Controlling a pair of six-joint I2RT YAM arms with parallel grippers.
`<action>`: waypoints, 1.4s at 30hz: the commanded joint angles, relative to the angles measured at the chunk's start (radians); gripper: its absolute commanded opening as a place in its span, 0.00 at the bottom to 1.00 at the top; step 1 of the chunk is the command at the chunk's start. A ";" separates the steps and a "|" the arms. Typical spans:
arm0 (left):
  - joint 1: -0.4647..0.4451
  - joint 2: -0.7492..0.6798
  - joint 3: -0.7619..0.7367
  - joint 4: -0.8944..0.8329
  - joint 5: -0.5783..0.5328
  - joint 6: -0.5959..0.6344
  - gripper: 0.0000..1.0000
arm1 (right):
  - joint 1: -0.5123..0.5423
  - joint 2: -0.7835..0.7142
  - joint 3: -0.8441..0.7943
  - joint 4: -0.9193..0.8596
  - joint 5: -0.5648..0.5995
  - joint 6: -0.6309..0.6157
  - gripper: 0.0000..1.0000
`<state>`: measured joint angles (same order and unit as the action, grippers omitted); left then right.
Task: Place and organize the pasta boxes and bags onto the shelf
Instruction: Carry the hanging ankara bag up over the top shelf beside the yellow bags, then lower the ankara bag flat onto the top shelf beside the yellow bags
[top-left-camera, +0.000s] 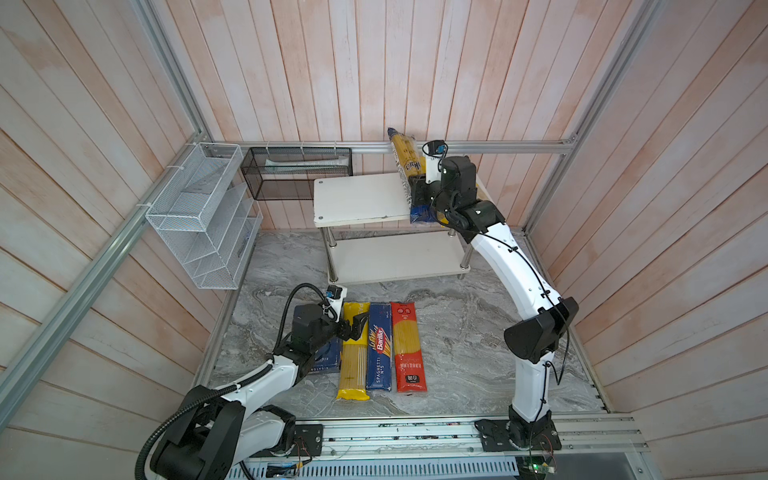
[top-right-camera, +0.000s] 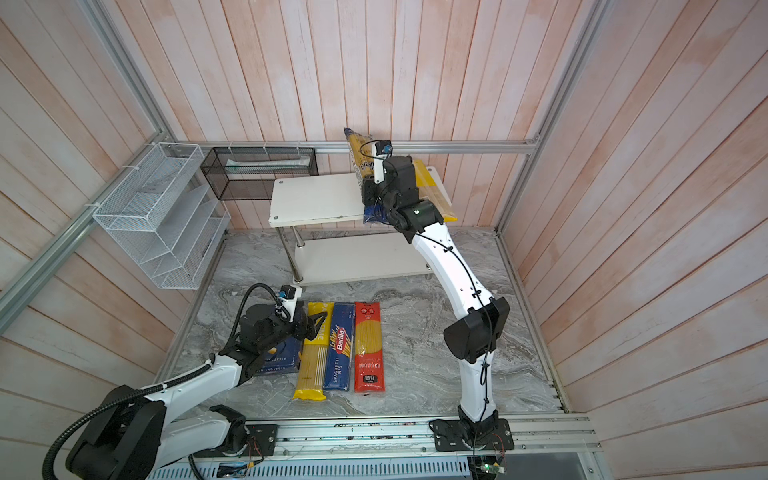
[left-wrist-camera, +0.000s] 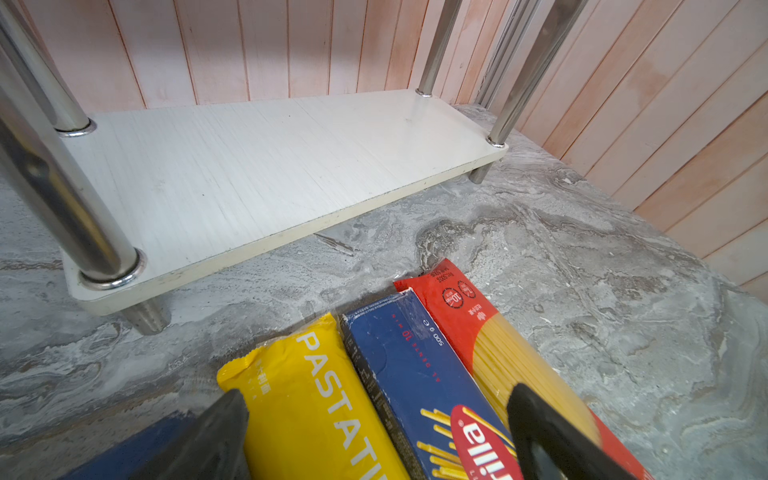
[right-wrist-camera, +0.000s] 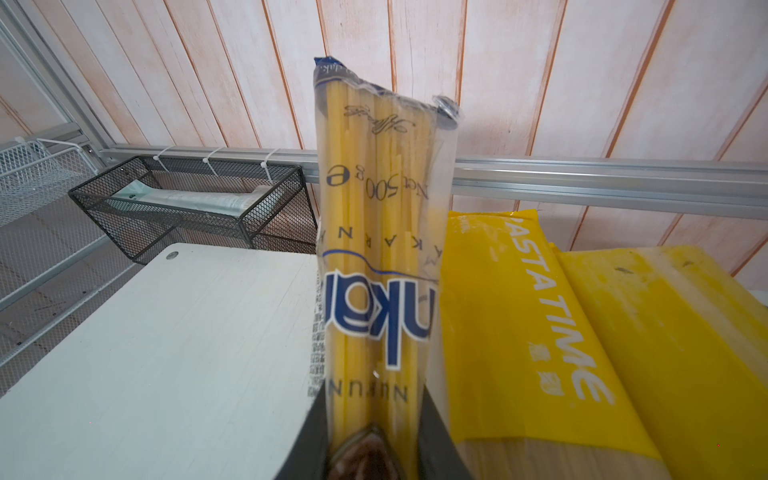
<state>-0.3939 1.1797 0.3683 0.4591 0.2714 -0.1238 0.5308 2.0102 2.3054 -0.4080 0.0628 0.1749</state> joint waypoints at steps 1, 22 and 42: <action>-0.003 -0.013 0.004 0.007 -0.006 0.010 1.00 | -0.017 -0.007 -0.012 0.100 0.029 0.006 0.15; -0.004 -0.011 0.007 0.006 -0.010 0.012 1.00 | -0.002 -0.050 -0.002 0.114 0.034 -0.004 0.40; -0.004 -0.018 0.003 0.006 -0.021 0.010 1.00 | 0.156 -0.389 -0.453 0.104 0.182 -0.218 0.48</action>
<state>-0.3939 1.1748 0.3679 0.4595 0.2626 -0.1238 0.6773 1.6569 1.9377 -0.3397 0.1749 -0.0006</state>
